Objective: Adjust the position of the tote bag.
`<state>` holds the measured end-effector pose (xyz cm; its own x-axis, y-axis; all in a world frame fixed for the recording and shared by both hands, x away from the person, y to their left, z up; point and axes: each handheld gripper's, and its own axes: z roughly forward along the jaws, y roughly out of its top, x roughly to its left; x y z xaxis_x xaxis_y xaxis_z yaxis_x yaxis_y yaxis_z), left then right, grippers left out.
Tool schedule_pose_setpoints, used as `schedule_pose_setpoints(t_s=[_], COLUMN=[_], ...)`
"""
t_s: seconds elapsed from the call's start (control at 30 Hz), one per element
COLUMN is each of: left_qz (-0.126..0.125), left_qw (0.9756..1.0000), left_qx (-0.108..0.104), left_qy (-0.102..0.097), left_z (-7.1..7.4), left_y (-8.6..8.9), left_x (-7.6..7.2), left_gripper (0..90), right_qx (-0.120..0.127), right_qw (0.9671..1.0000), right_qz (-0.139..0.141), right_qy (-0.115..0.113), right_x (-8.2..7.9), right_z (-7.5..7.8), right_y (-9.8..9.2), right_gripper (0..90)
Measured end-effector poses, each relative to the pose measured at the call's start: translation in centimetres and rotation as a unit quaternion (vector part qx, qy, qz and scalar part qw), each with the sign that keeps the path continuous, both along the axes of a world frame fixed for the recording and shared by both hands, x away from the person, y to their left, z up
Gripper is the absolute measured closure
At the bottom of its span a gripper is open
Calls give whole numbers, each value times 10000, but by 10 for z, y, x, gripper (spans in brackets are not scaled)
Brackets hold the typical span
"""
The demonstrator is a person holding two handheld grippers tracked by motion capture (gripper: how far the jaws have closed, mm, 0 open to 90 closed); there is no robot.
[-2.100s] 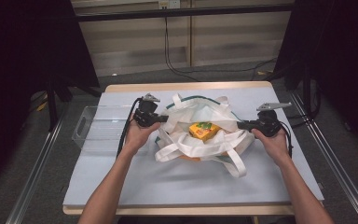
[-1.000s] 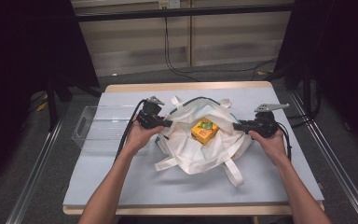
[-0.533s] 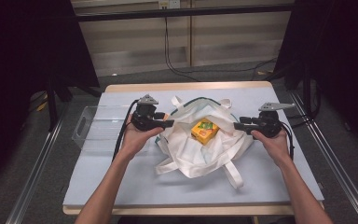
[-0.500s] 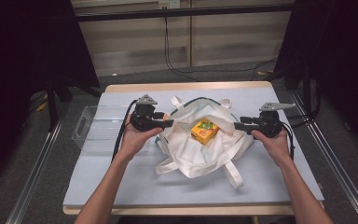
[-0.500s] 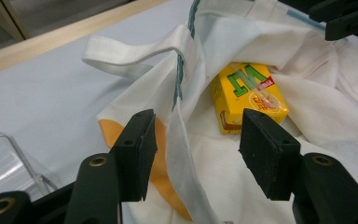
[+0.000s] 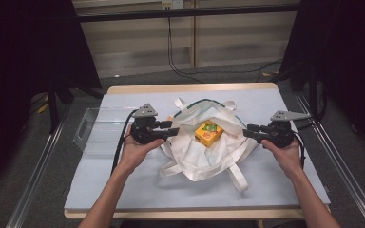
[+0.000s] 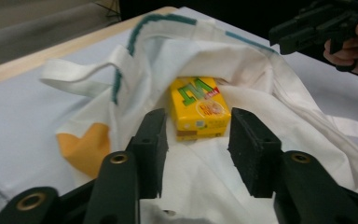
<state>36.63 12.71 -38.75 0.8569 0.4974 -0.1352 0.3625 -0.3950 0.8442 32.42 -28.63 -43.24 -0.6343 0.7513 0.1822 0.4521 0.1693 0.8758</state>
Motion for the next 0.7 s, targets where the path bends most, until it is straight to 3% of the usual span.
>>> schedule_pose_setpoints(t_s=[0.13, 0.23, 0.33, 0.5, 0.57, 0.7], left_qz=[-133, -235, -258, -356, -354, -355], left_qw=[9999, 9996, 9997, 9991, 9989, 9988], left_qx=[48, 123, 30, 213, 308, 288], left_qy=[90, 40, 33, 47, 93, 152], left_z=[-7, -5, -4, -7, -9, -13], left_y=[-15, -27, -38, -55, -60, -69], left_x=[1, 1, 0, 1, 5, 8], left_gripper=[585, 578, 561, 525, 498, 473], right_qx=[-105, -102, -7, -15, -56, -20], right_qw=[9999, 9999, 9998, 9997, 9996, 9995], right_qz=[115, 129, 198, 183, 175, 254], right_qy=[23, 3, -24, -147, -200, -164], right_x=[-13, -21, -34, -54, -61, -70], right_z=[-4, -4, -4, -6, -8, -13], right_y=[4, 7, 10, 17, 19, 23], right_gripper=[651, 630, 618, 484, 466, 434])
